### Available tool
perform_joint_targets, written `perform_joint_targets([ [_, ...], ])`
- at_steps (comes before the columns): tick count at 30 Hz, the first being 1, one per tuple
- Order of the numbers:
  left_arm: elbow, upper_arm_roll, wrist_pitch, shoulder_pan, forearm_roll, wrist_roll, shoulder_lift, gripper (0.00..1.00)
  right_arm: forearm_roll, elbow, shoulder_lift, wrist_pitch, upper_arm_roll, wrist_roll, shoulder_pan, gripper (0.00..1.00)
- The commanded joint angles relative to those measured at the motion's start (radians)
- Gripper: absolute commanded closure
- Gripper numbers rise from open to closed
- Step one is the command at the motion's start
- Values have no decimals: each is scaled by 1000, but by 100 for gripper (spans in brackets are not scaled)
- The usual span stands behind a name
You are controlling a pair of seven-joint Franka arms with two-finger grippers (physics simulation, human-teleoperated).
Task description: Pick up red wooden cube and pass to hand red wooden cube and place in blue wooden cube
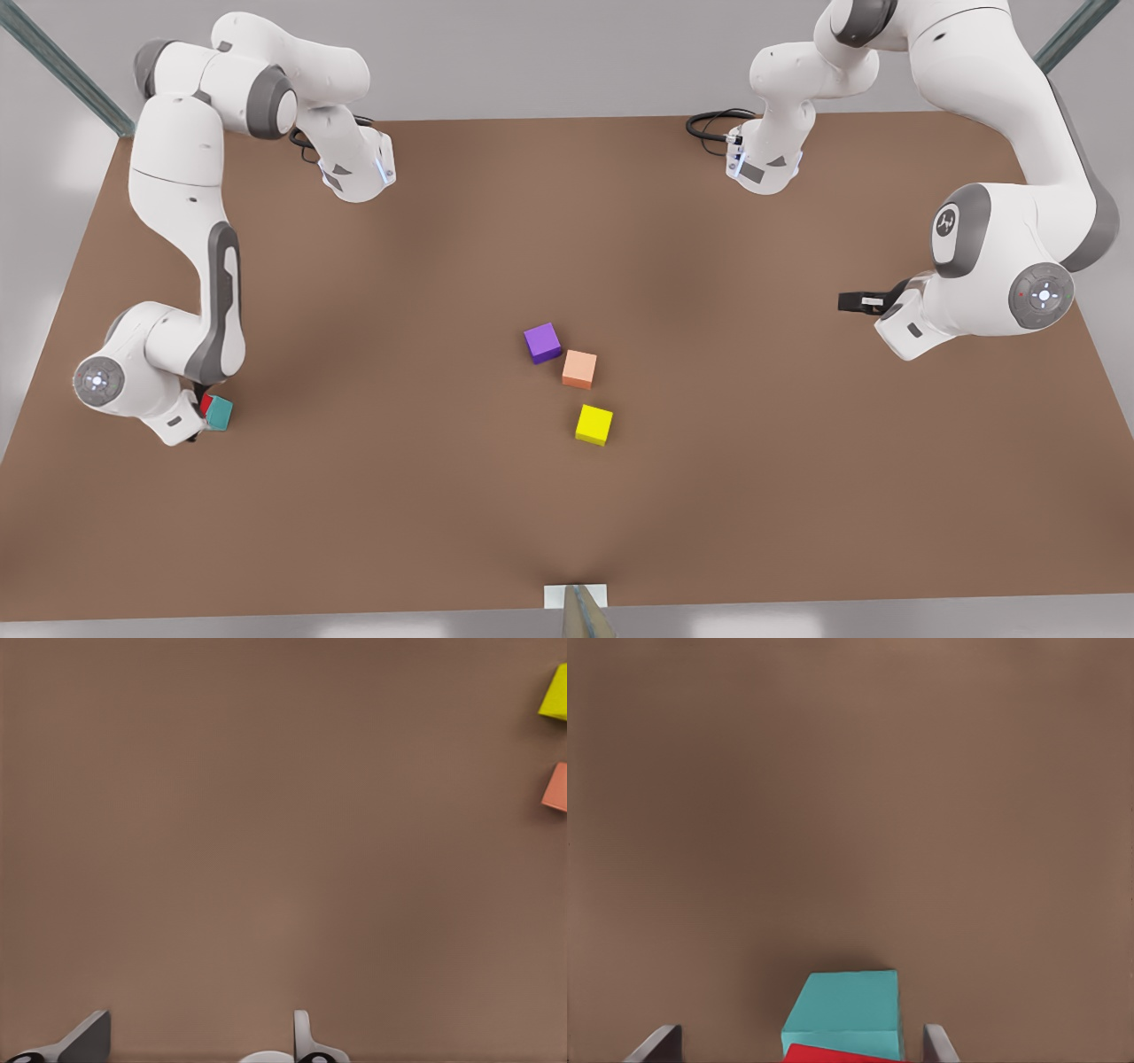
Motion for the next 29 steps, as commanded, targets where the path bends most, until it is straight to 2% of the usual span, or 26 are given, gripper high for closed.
perform_joint_targets([
  [1, 0, 0, 0, 0, 0, -27, 0, 0, 79, 36, -17, -136, -2, 160, 52, 0],
  [2, 0, 0, 0, 0, 0, -27, 0, 0, 122, 99, -9, -201, 0, 316, 78, 0],
  [3, 0, 0, 0, 0, 0, -27, 0, 0, 182, 220, 0, -362, 0, 625, 142, 0],
  [4, 0, 0, 0, 0, 0, -27, 0, 0, 294, 340, 22, -580, 3, 1076, 165, 0],
  [5, 0, 0, 0, 0, 0, -27, 0, 0, 325, 427, 13, -713, 1, 1389, 173, 0],
  [6, 0, 0, 0, 0, 0, -27, 0, 0, 285, 475, -64, -788, -6, 1565, 204, 0],
  [8, 0, 0, -1, 0, 0, -27, 0, 0, 141, 452, -208, -798, -2, 1575, 224, 0],
  [9, 0, 0, -1, 0, 0, -29, 0, 0, 74, 447, -233, -793, -2, 1570, 225, 0],
  [10, 0, 0, -3, -2, 0, -29, 0, 0, 24, 372, -291, -758, -6, 1600, 274, 0],
  [11, 0, 0, -7, -2, 0, -29, -1, 0, -2, 360, -328, -744, 0, 1731, 287, 0],
  [13, 0, 0, -9, -2, 0, -29, -1, 0, -20, 358, -342, -750, 0, 1729, 287, 0],
  [16, 0, 0, -21, 2, -1, -29, -1, 0, -62, 253, -412, -690, 3, 1654, 285, 0],
  [19, 0, -2, -24, -3, 0, -30, -1, 0, -62, 286, -408, -695, -2, 1637, 277, 0],
  [20, 0, -2, -24, -5, 0, -30, -1, 0, -71, 245, -455, -671, 112, 1642, 163, 0],
  [21, 0, -2, -24, -6, 0, -30, -1, 0, -83, 240, -466, -666, 435, 1642, -149, 0],
  [29, 0, -3, -30, -8, 0, -48, -3, 0, -118, 256, -443, -660, 446, 1648, -140, 0],
])
